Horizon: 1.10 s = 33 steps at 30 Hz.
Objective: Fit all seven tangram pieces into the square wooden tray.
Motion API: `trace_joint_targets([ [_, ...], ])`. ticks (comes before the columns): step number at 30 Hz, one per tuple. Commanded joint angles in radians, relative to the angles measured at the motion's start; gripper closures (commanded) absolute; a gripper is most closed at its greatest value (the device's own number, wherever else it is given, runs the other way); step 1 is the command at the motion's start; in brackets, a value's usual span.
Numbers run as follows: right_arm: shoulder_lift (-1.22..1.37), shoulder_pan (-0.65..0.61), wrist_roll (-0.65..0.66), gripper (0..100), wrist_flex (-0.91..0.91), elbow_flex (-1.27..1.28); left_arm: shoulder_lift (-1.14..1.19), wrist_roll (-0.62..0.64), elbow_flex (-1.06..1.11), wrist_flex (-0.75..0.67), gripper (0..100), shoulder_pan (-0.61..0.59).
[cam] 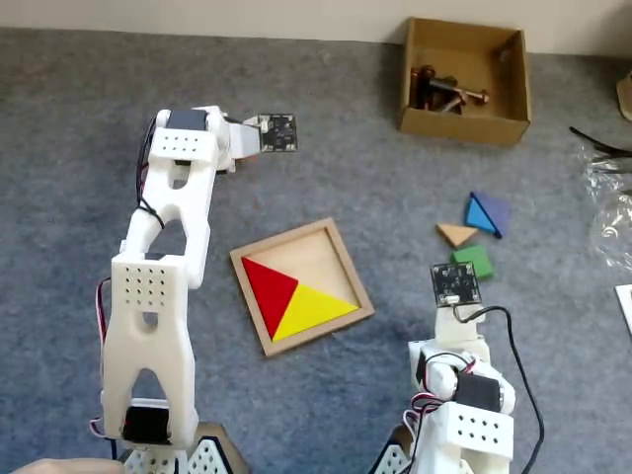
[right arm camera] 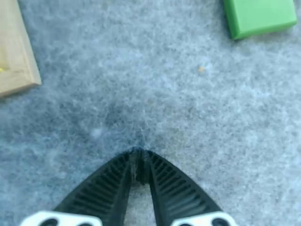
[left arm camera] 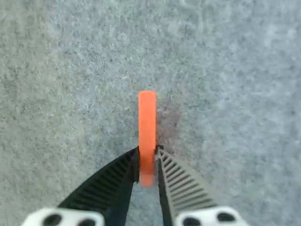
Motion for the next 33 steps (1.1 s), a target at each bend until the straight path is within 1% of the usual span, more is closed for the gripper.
trace_joint_targets([
  [1, 0.002, 0.03, 0.012, 98.7, -0.027, 0.022, 0.021, -0.216, -0.002, -0.003, 99, -0.024],
  [12, 0.002, 0.03, 0.012, 98.7, -0.028, 0.022, 0.001, -0.216, -0.002, -0.003, 100, -0.025],
  [13, 0.002, 0.03, 0.012, 98.7, -0.028, 0.022, -0.018, -0.212, -0.002, -0.002, 100, -0.025],
  [15, 0.002, 0.03, 0.012, 98.7, -0.028, 0.022, -0.061, -0.16, -0.002, 0.002, 100, -0.025],
  [18, 0.002, 0.03, 0.012, 98.7, -0.028, 0.022, -0.122, -0.092, -0.002, 0.043, 100, -0.019],
  [24, 0.002, 0.03, 0.012, 98.7, -0.028, 0.022, -0.174, -0.094, -0.002, 0.123, 100, -0.008],
  [33, 0.002, 0.03, 0.012, 98.7, -0.028, 0.022, -0.266, -0.092, -0.002, 0.203, 100, -0.007],
])
